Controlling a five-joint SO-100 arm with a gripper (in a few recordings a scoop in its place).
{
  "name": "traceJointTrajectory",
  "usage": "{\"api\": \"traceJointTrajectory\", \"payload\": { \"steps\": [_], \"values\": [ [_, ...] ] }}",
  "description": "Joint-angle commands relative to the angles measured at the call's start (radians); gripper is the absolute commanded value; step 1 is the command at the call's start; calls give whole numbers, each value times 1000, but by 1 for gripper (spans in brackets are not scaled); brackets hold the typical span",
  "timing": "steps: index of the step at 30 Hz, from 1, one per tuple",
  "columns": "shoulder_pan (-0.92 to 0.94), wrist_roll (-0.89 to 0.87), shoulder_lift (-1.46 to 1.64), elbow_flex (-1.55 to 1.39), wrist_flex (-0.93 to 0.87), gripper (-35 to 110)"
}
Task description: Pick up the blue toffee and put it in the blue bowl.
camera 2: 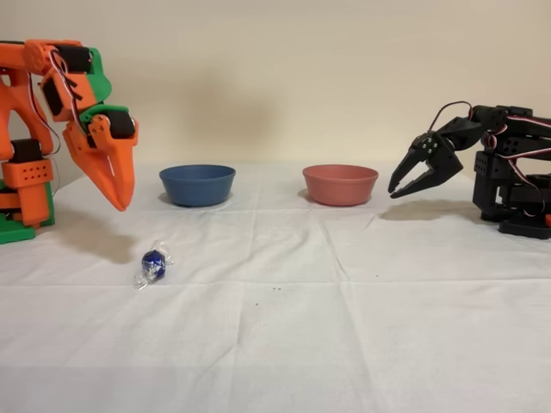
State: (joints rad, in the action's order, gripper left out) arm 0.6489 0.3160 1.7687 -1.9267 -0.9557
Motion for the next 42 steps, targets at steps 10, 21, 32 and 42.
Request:
{"api": "traceJointTrajectory", "payload": {
  "steps": [10,21,32,42],
  "values": [
    [8,192,-104,161,-48,25],
    [-26,250,-155,169,-72,37],
    [-28,255,-225,199,-77,42],
    [-40,261,-290,216,-81,42]
  ]
}}
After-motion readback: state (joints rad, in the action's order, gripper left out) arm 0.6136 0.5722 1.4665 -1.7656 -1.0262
